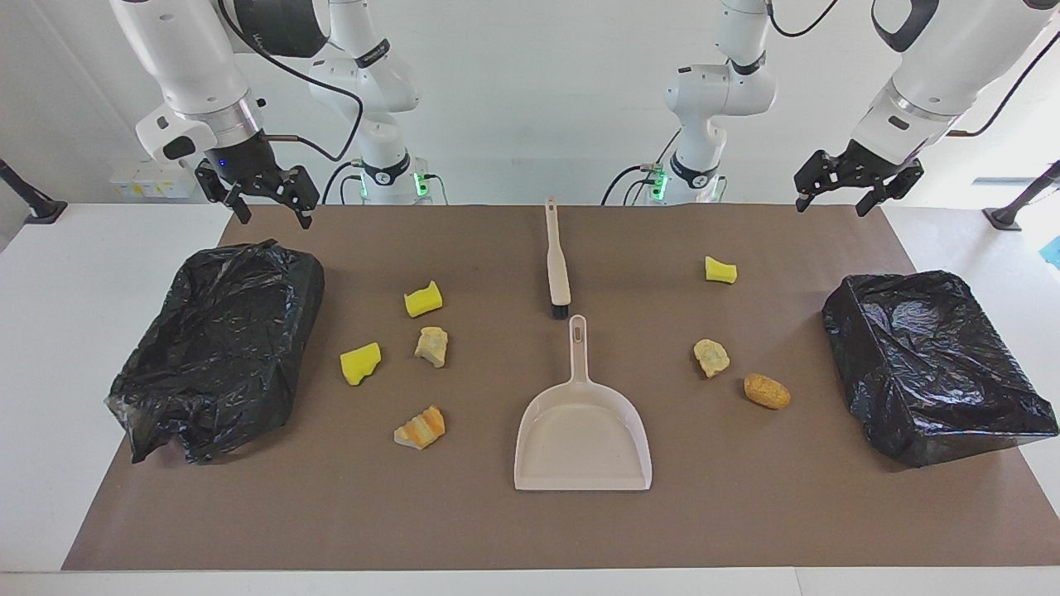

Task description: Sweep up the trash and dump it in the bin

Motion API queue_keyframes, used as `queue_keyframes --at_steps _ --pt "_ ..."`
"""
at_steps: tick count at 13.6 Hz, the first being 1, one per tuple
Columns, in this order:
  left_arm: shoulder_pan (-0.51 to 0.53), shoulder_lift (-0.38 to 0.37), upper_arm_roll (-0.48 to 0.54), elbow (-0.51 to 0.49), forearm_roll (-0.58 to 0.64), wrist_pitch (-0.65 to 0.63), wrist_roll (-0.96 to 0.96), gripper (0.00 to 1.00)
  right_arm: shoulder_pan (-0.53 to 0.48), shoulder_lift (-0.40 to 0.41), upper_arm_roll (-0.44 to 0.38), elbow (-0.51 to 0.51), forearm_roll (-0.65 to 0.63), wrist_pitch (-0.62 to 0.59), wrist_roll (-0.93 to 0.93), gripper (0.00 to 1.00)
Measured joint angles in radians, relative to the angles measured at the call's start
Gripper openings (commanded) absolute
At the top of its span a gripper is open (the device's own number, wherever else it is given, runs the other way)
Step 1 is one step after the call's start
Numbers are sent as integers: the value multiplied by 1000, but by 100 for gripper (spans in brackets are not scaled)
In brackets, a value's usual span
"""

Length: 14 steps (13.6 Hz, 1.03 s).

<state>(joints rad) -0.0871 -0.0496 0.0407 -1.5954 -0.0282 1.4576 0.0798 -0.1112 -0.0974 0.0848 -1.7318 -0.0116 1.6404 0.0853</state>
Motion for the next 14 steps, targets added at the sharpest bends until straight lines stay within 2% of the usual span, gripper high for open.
queue_keyframes --at_steps 10,14 --pt "4 1 4 0 0 1 -1 100 4 0 1 0 5 -2 0 100" --pt "5 1 4 0 0 1 -2 100 31 2 -33 -1 5 -2 0 100"
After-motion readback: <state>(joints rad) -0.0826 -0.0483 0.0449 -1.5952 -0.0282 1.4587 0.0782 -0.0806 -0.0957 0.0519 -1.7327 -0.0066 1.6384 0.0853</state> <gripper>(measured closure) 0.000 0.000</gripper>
